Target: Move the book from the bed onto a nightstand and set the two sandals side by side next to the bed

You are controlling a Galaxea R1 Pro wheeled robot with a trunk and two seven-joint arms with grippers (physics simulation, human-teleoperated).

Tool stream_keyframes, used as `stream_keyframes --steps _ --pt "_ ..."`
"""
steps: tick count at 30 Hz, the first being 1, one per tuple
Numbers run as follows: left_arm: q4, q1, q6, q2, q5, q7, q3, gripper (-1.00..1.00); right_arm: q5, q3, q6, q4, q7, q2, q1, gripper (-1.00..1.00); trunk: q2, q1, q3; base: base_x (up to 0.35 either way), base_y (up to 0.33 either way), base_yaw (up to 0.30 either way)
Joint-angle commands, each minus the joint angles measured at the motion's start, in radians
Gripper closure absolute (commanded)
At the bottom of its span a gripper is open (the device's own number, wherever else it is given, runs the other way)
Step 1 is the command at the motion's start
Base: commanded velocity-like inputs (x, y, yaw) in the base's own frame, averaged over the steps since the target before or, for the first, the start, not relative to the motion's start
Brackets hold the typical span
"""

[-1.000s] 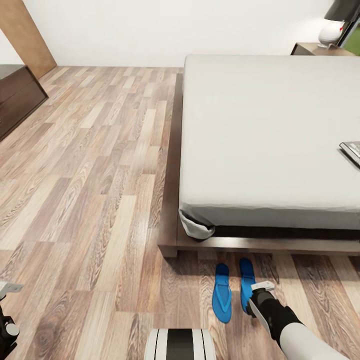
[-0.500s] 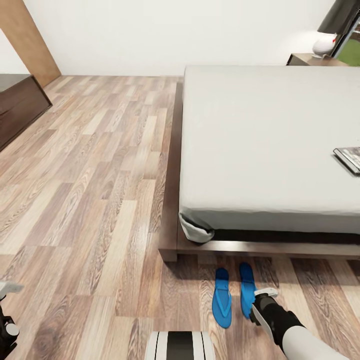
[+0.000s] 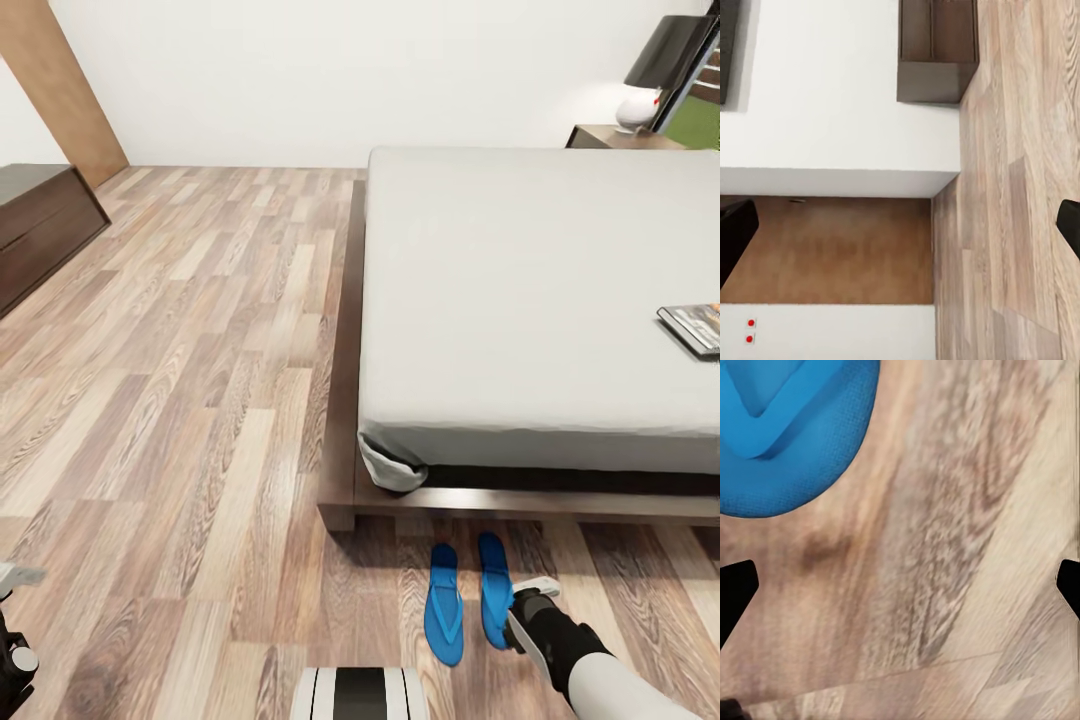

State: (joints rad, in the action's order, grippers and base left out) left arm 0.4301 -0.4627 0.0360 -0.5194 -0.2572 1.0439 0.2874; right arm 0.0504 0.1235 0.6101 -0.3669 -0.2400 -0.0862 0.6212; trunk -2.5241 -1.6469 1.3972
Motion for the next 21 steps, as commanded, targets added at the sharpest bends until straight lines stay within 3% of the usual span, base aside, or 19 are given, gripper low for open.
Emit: stream_keyframes --steps 1,21 --pt "-0.001 -0.001 0.004 -0.001 -0.001 0.004 0.004 -1.0 0.005 0.006 0.008 -0.001 0.001 -0.001 0.0 -1.0 0.0 0.001 -0.003 0.0 0.0 0.0" --pt "-0.002 -0.001 0.004 -0.001 -0.002 -0.002 0.004 -1.0 0.007 0.007 0.008 0.021 0.001 -0.01 -0.005 -1.0 0.005 0.01 -0.081 0.0 0.0 0.0"
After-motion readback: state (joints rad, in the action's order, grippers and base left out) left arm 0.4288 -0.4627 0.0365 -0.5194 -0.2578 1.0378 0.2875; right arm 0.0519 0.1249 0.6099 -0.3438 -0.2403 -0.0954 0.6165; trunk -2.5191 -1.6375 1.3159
